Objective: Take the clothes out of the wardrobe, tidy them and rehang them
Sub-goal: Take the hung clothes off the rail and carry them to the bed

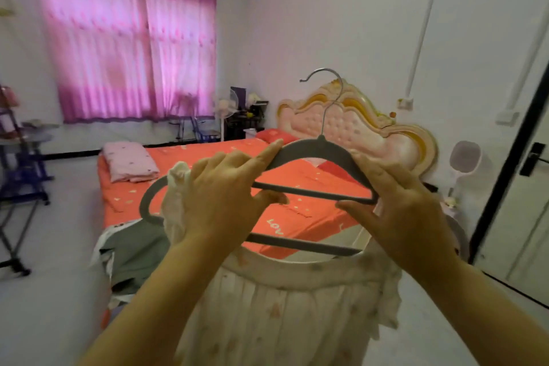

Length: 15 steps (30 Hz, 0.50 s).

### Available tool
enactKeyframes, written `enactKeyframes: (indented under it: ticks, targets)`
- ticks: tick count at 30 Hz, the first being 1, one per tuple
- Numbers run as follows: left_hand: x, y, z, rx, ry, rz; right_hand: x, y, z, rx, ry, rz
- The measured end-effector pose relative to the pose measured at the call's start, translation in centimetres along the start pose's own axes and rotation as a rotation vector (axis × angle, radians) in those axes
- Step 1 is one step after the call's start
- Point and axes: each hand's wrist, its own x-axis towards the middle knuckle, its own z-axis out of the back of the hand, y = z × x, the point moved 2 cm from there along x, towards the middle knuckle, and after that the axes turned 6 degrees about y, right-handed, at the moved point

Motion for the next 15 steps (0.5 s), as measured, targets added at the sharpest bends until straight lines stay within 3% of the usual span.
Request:
enactKeyframes:
  ticks: [9, 15]
  targets:
    - [2.3, 8.4, -6.5, 0.213, -0.002, 0.173, 7.4, -2.8, -15.6, 0.384, 0.015, 0.130]
    - [3.2, 13.8, -9.9, 0.273, -0.004, 0.273, 12.3, -2.4, -24.0, 0.512, 0.029, 0.239]
